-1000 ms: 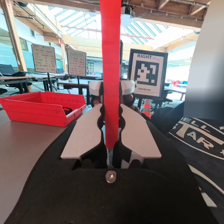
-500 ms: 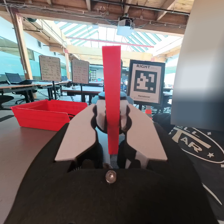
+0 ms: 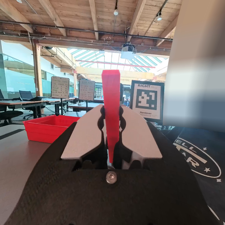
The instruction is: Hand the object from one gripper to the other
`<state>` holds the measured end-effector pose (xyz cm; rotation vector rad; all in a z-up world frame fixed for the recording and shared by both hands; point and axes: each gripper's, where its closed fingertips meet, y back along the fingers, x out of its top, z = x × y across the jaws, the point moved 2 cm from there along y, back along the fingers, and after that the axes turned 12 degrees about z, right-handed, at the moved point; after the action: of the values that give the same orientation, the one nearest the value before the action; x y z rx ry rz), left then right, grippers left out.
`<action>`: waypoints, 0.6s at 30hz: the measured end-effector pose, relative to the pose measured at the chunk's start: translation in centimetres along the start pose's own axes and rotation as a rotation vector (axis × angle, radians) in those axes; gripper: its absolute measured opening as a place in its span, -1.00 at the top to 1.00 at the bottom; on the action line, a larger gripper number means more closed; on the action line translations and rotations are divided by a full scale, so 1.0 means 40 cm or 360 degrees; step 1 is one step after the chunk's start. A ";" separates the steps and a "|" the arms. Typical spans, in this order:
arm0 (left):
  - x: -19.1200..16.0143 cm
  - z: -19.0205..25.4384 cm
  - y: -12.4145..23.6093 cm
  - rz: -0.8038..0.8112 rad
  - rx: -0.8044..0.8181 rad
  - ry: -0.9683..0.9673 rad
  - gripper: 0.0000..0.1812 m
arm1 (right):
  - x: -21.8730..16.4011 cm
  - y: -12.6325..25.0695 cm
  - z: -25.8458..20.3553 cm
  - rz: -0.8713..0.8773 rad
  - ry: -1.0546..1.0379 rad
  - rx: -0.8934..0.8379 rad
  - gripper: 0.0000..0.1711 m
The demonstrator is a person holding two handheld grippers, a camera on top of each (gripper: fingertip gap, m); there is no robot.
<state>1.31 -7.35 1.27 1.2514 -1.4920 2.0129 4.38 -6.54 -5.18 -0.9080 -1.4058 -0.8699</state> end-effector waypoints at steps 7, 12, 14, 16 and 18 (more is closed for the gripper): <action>0.037 -0.008 0.016 0.0078 0.0028 0.0000 0.67 | -0.020 0.026 0.006 -0.0142 0.0039 0.0014 0.74; 0.035 -0.006 0.010 0.0114 0.0033 -0.0001 0.76 | 0.010 0.041 0.011 -0.0051 0.0083 -0.0006 0.74; 0.069 -0.009 0.017 0.0334 0.0076 -0.0033 0.76 | 0.059 0.054 0.021 0.0222 0.0105 -0.0018 0.73; 0.097 -0.014 0.031 0.0526 0.0118 -0.0020 0.76 | 0.098 0.070 0.035 0.0519 0.0081 -0.0020 0.53; 0.122 -0.020 0.048 0.0701 0.0160 -0.0015 0.77 | 0.111 0.069 0.054 0.0737 -0.0078 0.0002 0.29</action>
<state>-3.10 -8.47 4.00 1.0336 -1.8172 2.3814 5.98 -3.30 -0.81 -1.1990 -1.1664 -0.4981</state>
